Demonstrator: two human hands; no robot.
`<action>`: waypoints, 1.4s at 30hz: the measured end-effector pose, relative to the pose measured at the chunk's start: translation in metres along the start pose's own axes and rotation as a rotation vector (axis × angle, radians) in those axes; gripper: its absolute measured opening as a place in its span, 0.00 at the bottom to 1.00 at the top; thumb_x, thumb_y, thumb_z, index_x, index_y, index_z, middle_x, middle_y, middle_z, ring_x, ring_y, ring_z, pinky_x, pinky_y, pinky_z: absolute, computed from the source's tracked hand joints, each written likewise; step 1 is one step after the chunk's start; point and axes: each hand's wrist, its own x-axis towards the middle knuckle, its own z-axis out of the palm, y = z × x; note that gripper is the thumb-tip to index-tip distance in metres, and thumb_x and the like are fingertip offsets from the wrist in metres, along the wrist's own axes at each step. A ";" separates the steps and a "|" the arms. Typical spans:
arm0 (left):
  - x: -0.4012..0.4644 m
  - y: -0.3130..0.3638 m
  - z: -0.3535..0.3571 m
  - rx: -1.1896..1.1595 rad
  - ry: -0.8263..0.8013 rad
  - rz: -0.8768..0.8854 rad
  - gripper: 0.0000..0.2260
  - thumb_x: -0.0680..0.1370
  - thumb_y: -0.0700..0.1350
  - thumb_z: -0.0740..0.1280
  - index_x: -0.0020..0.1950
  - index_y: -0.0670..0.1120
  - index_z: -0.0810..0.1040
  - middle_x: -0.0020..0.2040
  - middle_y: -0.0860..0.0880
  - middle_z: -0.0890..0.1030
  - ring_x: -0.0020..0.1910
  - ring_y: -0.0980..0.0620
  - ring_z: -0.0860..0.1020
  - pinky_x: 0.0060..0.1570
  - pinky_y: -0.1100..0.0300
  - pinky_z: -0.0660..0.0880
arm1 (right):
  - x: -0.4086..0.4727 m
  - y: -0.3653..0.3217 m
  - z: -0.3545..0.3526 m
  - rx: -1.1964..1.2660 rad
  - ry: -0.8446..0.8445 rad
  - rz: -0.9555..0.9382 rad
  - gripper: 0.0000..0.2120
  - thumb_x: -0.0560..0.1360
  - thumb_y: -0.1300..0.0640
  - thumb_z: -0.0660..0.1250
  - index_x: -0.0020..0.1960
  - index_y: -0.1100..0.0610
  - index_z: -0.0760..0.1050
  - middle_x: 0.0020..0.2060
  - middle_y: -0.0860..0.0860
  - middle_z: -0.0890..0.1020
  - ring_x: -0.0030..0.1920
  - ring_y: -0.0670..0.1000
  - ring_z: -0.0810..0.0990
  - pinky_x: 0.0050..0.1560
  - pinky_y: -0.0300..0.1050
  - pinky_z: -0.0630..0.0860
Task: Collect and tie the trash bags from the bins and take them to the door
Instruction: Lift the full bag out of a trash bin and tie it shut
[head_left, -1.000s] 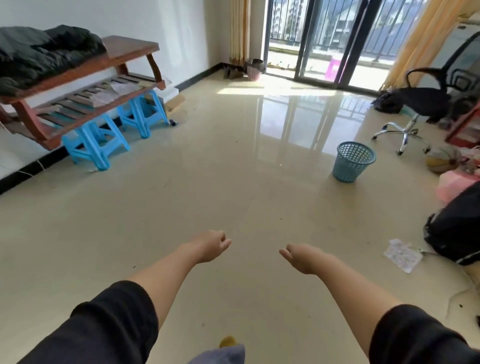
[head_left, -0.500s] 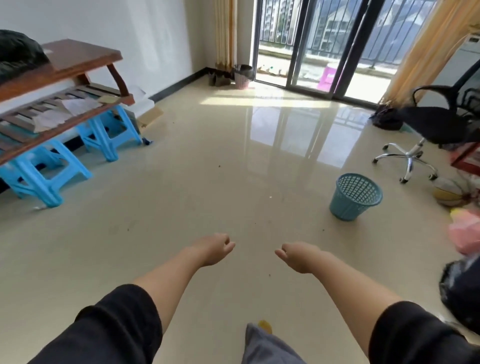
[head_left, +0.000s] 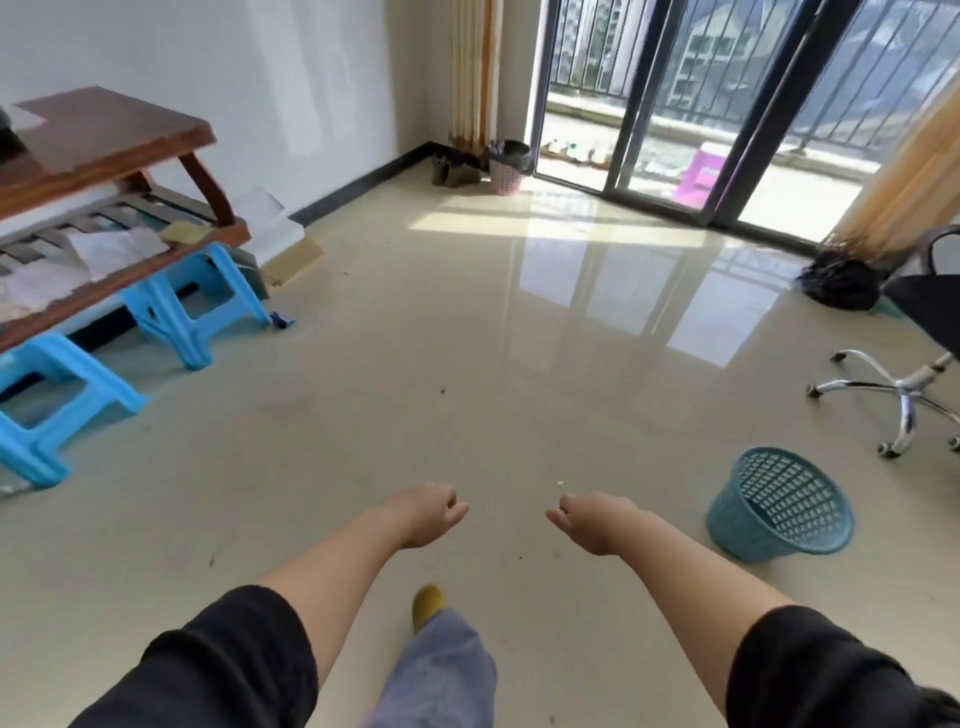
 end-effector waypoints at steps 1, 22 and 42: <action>0.018 -0.008 -0.019 0.007 -0.008 0.000 0.19 0.82 0.53 0.52 0.62 0.41 0.72 0.63 0.41 0.76 0.61 0.43 0.74 0.57 0.54 0.69 | 0.021 -0.003 -0.018 0.009 -0.010 0.005 0.27 0.81 0.42 0.43 0.72 0.56 0.61 0.69 0.56 0.70 0.68 0.58 0.69 0.63 0.54 0.68; 0.440 -0.093 -0.359 0.052 -0.024 -0.076 0.19 0.81 0.55 0.52 0.61 0.44 0.73 0.62 0.43 0.77 0.60 0.44 0.75 0.56 0.53 0.70 | 0.427 0.057 -0.391 0.041 -0.018 -0.065 0.24 0.82 0.46 0.44 0.71 0.58 0.62 0.69 0.55 0.69 0.68 0.57 0.68 0.66 0.53 0.67; 0.830 -0.196 -0.725 0.067 0.026 -0.035 0.19 0.81 0.56 0.52 0.59 0.45 0.73 0.58 0.44 0.78 0.56 0.44 0.76 0.52 0.55 0.70 | 0.814 0.078 -0.755 0.093 0.026 -0.022 0.26 0.81 0.43 0.45 0.67 0.59 0.65 0.66 0.58 0.73 0.65 0.59 0.71 0.64 0.53 0.68</action>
